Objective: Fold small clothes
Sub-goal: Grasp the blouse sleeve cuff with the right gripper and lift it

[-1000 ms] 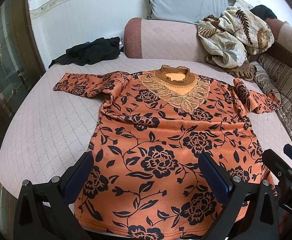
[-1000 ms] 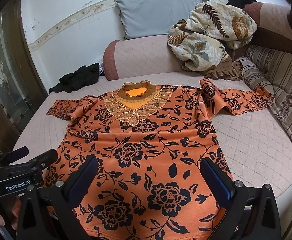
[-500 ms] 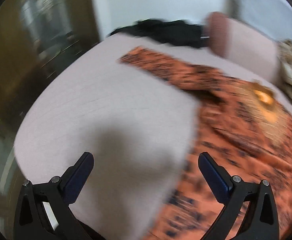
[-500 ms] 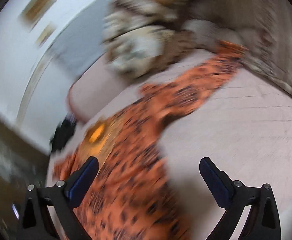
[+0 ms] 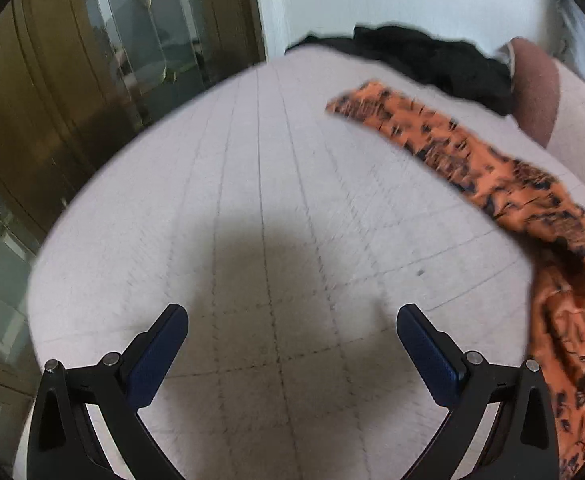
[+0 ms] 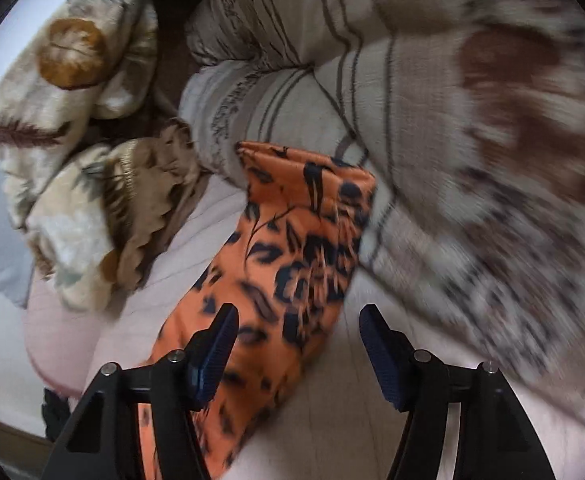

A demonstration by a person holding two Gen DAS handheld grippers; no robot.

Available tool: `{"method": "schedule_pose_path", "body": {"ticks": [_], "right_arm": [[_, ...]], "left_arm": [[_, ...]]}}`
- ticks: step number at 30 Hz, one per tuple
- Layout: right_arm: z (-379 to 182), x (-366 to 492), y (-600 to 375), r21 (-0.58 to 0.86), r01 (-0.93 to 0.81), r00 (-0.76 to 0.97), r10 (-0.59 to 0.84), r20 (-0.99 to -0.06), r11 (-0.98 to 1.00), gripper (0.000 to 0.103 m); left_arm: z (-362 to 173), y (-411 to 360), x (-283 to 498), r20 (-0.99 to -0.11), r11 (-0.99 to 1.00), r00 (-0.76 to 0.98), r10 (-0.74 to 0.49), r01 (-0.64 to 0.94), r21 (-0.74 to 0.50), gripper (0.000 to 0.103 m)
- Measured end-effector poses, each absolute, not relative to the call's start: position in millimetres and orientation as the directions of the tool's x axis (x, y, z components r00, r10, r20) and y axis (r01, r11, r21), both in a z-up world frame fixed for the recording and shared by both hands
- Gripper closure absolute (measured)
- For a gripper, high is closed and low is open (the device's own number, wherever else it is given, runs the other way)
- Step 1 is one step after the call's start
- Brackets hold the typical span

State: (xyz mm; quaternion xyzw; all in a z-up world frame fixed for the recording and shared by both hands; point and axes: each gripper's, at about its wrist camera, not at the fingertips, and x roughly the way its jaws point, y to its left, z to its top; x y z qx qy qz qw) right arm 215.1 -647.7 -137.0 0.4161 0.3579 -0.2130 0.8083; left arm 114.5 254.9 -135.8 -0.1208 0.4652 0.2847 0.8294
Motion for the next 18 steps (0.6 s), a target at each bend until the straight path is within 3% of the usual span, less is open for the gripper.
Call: {"method": "schedule_pose_path", "body": {"ticks": [2, 3, 4, 5, 9, 13, 18], "right_arm": [[-141, 224, -652, 0.492, 0.657, 0.641, -0.078, -0.764, 0.571, 0.037], [-142, 231, -654, 0.470, 0.668, 0.629, -0.099, -0.771, 0.577, 0.047], [-143, 236, -656, 0.447, 0.675, 0.613, -0.109, -0.783, 0.586, 0.075], [-142, 242, -656, 0.423, 0.675, 0.597, -0.112, -0.794, 0.604, 0.098], [-98, 258, -630, 0.412, 0.564, 0.673, -0.110, -0.732, 0.716, 0.098], [-13, 264, -565, 0.416, 0.371, 0.805, -0.064, -0.590, 0.831, 0.098], [95, 249, -432, 0.388, 0.054, 0.914, 0.111, -0.391, 0.920, 0.098]], "left_arm": [[-147, 261, 110, -0.835, 0.808, 0.430, 0.343, -0.588, 0.029, 0.000], [-147, 257, 105, -0.805, 0.810, 0.467, 0.366, -0.586, 0.028, 0.000], [-147, 255, 102, -0.796, 0.812, 0.477, 0.372, -0.583, 0.030, 0.000], [-148, 253, 102, -0.798, 0.814, 0.475, 0.371, -0.580, 0.033, 0.000], [-148, 254, 97, -0.790, 0.815, 0.495, 0.362, -0.579, 0.011, 0.000], [-148, 252, 97, -0.784, 0.815, 0.501, 0.367, -0.579, 0.013, 0.000], [-149, 255, 99, -0.780, 0.816, 0.509, 0.366, -0.577, 0.006, 0.000]]}}
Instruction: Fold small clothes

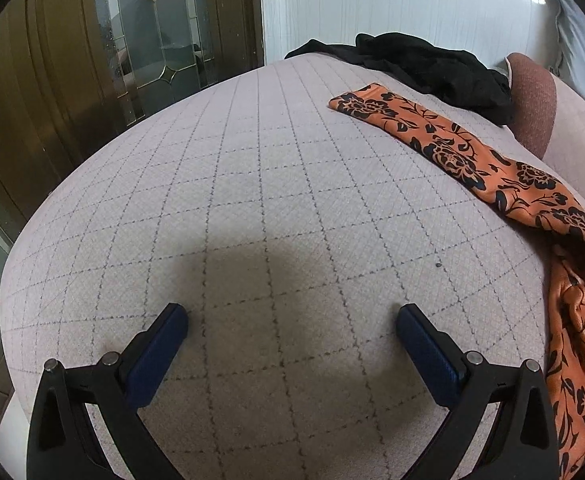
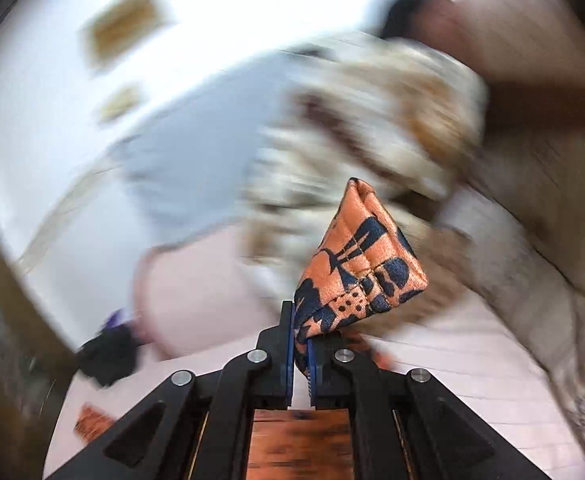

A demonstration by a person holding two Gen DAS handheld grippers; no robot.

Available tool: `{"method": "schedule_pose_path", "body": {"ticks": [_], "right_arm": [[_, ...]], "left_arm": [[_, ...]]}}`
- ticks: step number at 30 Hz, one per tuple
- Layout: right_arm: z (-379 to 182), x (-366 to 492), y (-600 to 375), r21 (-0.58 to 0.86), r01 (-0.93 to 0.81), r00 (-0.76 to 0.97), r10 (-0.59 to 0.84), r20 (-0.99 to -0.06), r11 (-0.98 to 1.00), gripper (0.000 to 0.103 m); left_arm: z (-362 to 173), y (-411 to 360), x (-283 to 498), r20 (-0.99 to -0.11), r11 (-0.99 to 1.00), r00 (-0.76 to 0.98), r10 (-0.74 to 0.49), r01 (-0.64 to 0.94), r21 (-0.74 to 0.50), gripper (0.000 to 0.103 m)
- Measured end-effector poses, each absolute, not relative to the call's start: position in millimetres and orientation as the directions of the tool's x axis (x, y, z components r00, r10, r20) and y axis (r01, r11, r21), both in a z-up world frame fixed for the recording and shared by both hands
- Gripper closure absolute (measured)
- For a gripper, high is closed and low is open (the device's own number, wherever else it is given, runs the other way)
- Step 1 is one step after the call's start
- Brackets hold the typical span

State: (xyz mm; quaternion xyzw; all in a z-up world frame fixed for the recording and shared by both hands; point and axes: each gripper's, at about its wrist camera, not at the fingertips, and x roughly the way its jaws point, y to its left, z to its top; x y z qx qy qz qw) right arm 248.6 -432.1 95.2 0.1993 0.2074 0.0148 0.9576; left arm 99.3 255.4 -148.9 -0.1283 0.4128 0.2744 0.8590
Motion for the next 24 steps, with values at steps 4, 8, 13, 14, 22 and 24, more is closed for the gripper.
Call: {"method": "schedule_pose_path", "body": {"ticks": [4, 8, 13, 14, 22, 24], "right_arm": [[120, 232, -308, 0.329, -0.141, 0.900, 0.260, -0.350, 0.934, 0.097], [57, 242, -209, 0.342, -0.182, 0.824, 0.333, -0.458, 0.922, 0.095], [-99, 299, -123, 0.394, -0.186, 0.463, 0.435, -0.773, 0.900, 0.038], [-132, 305, -118, 0.396, -0.160, 0.388, 0.426, -0.817, 0.904, 0.031], [-72, 276, -167, 0.433, -0.276, 0.525, 0.512, -0.680, 0.858, 0.012], [-59, 271, -209, 0.443, -0.236, 0.586, 0.490, -0.646, 0.865, 0.012]], "left_arm": [[-149, 256, 99, -0.778, 0.817, 0.513, 0.363, -0.577, 0.002, 0.000], [-149, 256, 99, -0.778, 0.817, 0.514, 0.363, -0.576, 0.001, 0.000], [-149, 256, 100, -0.777, 0.818, 0.514, 0.364, -0.576, 0.003, 0.000], [-149, 256, 100, -0.776, 0.818, 0.515, 0.364, -0.575, 0.002, 0.000], [-150, 255, 100, -0.774, 0.818, 0.515, 0.368, -0.576, 0.006, 0.000], [-150, 255, 99, -0.774, 0.818, 0.514, 0.370, -0.576, 0.009, 0.000]]}}
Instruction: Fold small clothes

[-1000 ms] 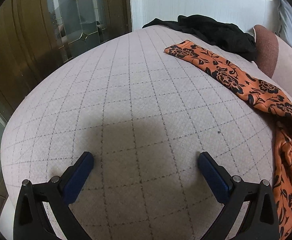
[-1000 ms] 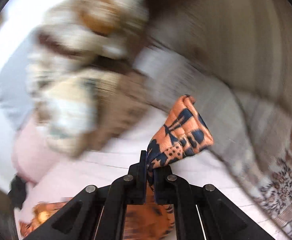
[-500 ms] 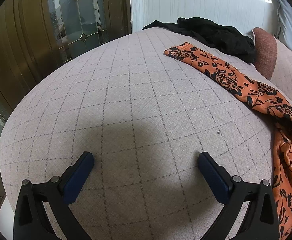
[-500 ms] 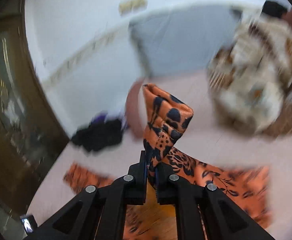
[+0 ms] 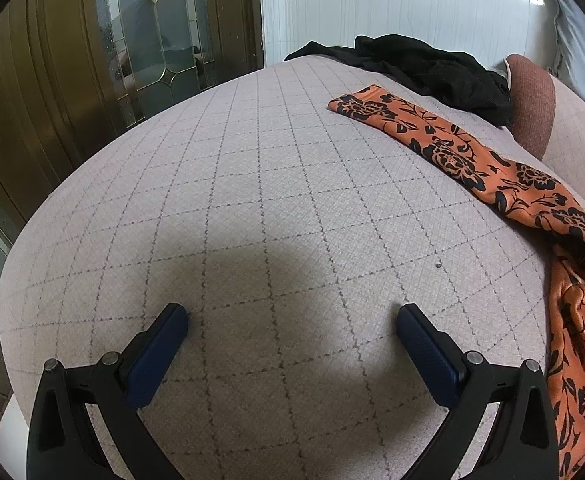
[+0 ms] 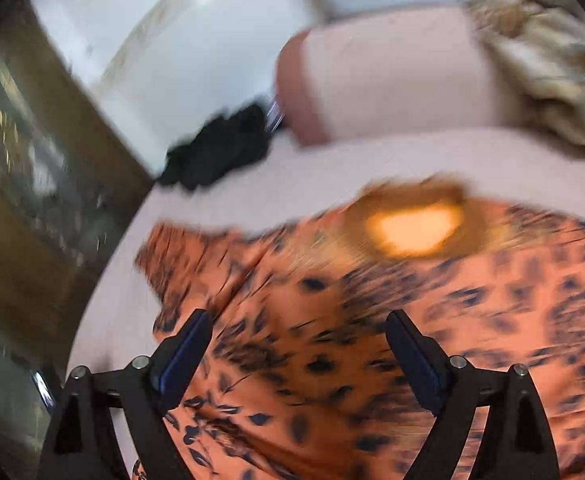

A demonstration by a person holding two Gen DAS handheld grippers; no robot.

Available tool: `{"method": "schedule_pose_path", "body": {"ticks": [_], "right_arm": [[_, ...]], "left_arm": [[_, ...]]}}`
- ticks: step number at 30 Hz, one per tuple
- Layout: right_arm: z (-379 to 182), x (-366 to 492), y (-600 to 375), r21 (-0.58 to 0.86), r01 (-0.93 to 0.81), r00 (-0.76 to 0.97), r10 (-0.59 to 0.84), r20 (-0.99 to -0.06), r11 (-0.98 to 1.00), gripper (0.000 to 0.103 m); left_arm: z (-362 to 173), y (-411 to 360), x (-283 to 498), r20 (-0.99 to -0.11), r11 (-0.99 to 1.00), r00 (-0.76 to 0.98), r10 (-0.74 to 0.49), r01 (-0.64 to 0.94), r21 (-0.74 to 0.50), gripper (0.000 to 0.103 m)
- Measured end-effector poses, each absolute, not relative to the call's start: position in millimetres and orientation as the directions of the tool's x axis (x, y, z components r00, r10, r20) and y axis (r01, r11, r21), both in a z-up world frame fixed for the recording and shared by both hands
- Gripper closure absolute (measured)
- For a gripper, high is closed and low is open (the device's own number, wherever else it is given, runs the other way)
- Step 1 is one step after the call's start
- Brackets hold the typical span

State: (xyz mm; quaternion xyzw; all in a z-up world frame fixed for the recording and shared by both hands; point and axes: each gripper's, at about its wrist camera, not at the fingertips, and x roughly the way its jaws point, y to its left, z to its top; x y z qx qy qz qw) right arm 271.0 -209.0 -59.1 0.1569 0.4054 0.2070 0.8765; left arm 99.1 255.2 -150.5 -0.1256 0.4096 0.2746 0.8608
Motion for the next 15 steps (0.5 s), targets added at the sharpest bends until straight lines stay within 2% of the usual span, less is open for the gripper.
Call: {"method": "schedule_pose_path", "body": {"ticks": [4, 6, 8, 10, 12, 14, 15], "right_arm": [[-54, 255, -333, 0.436, -0.021, 0.711, 0.320, -0.626, 0.900, 0.013], [-75, 254, -410, 0.475, 0.131, 0.704, 0.256, -0.663, 0.870, 0.013], [-99, 257, -454, 0.496, 0.218, 0.652, 0.253, -0.715, 0.840, 0.017], [-133, 262, -476, 0.540, 0.247, 0.575, 0.327, -0.750, 0.805, 0.039], [-152, 265, -480, 0.557, 0.241, 0.523, 0.377, -0.764, 0.795, 0.049], [-162, 269, -472, 0.622, 0.187, 0.473, 0.485, -0.735, 0.760, 0.065], [-164, 271, -467, 0.629, 0.155, 0.454, 0.510, -0.730, 0.762, 0.084]], "left_arm": [[-150, 255, 99, -0.773, 0.818, 0.512, 0.373, -0.576, 0.013, 0.000], [-151, 255, 99, -0.772, 0.817, 0.511, 0.377, -0.576, 0.018, 0.000], [-151, 254, 100, -0.772, 0.817, 0.509, 0.381, -0.577, 0.023, 0.000], [-152, 253, 101, -0.771, 0.816, 0.507, 0.386, -0.577, 0.029, 0.000], [-152, 252, 101, -0.771, 0.816, 0.505, 0.388, -0.577, 0.032, 0.000], [-152, 252, 101, -0.771, 0.816, 0.506, 0.388, -0.577, 0.032, 0.000], [-152, 252, 101, -0.771, 0.816, 0.505, 0.388, -0.577, 0.033, 0.000]]}}
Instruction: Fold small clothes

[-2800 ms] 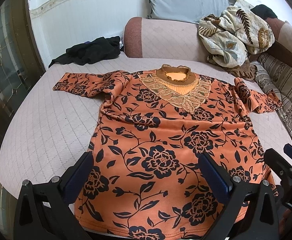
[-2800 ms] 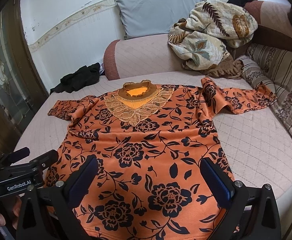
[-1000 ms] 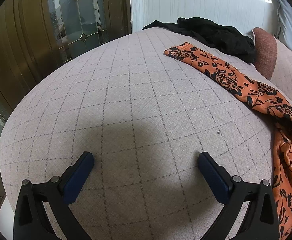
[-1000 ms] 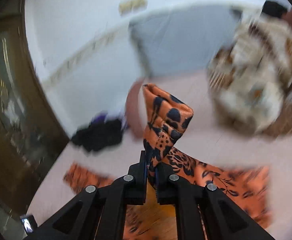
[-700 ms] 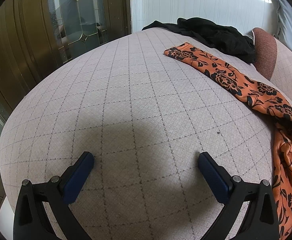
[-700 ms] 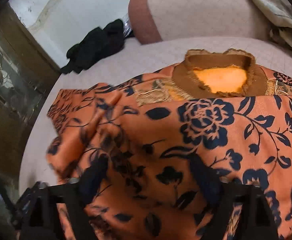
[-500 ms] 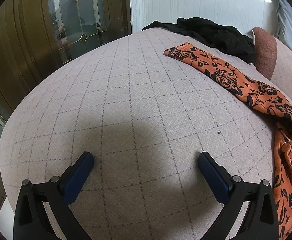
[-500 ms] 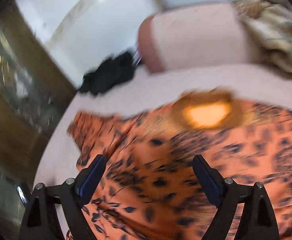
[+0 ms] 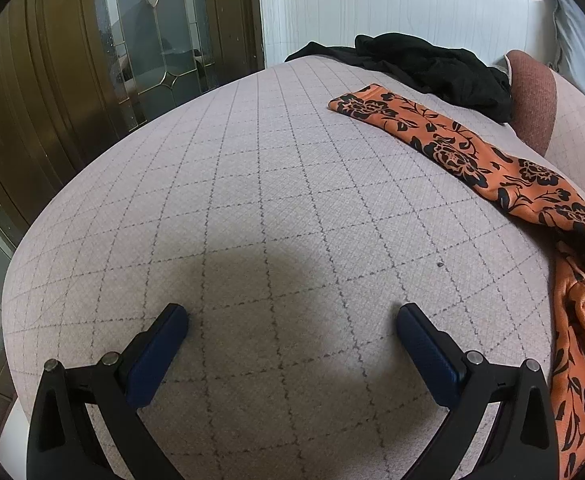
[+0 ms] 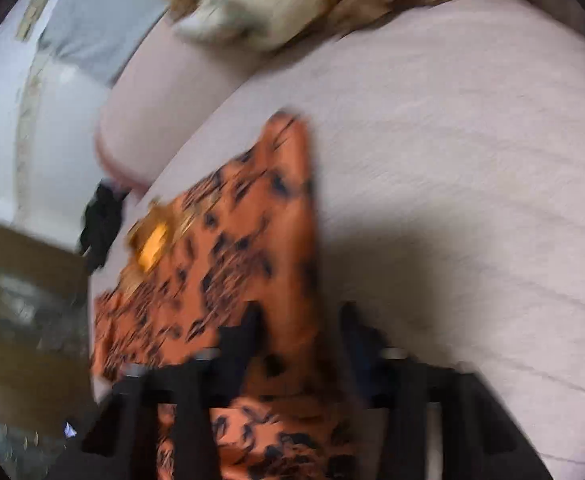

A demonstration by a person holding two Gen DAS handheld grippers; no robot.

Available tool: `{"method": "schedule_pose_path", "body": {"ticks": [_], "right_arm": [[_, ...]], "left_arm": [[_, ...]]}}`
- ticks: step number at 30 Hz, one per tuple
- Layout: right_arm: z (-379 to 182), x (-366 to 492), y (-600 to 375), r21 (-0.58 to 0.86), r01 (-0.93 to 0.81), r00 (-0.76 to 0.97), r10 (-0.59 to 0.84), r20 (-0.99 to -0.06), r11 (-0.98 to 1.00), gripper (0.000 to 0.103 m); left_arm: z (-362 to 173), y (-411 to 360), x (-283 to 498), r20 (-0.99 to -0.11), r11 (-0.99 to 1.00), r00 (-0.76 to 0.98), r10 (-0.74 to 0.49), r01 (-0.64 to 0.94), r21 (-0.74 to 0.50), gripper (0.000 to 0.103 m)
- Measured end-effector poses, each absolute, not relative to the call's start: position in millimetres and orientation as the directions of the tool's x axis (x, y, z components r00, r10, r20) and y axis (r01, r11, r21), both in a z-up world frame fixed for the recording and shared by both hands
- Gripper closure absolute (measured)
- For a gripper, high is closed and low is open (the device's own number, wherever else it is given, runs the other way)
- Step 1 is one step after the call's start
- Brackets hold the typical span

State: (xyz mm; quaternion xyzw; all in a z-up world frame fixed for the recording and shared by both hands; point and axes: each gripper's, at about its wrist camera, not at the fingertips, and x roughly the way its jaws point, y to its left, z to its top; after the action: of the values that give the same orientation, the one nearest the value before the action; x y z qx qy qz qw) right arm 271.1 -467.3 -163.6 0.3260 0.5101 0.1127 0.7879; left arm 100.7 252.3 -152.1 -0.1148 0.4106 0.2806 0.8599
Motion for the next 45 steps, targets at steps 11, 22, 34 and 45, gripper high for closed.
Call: {"method": "schedule_pose_path", "body": {"ticks": [11, 22, 34, 45], "right_arm": [[-154, 255, -509, 0.618, 0.195, 0.565, 0.428, -0.705, 0.761, 0.074], [-164, 337, -476, 0.554, 0.230, 0.504, 0.389, -0.771, 0.800, 0.095], [-102, 269, -408, 0.257, 0.164, 0.648, 0.092, -0.756, 0.953, 0.073], [-131, 251, -389, 0.249, 0.059, 0.541, 0.178, -0.822, 0.967, 0.030]], "left_arm": [[-153, 252, 100, -0.769, 0.816, 0.504, 0.393, -0.577, 0.039, 0.000], [-154, 251, 100, -0.769, 0.816, 0.504, 0.394, -0.577, 0.041, 0.000], [-154, 253, 101, -0.769, 0.816, 0.507, 0.389, -0.576, 0.033, 0.000], [-117, 283, 132, -0.745, 0.775, 0.666, 0.035, -0.489, -0.401, 0.000]]}}
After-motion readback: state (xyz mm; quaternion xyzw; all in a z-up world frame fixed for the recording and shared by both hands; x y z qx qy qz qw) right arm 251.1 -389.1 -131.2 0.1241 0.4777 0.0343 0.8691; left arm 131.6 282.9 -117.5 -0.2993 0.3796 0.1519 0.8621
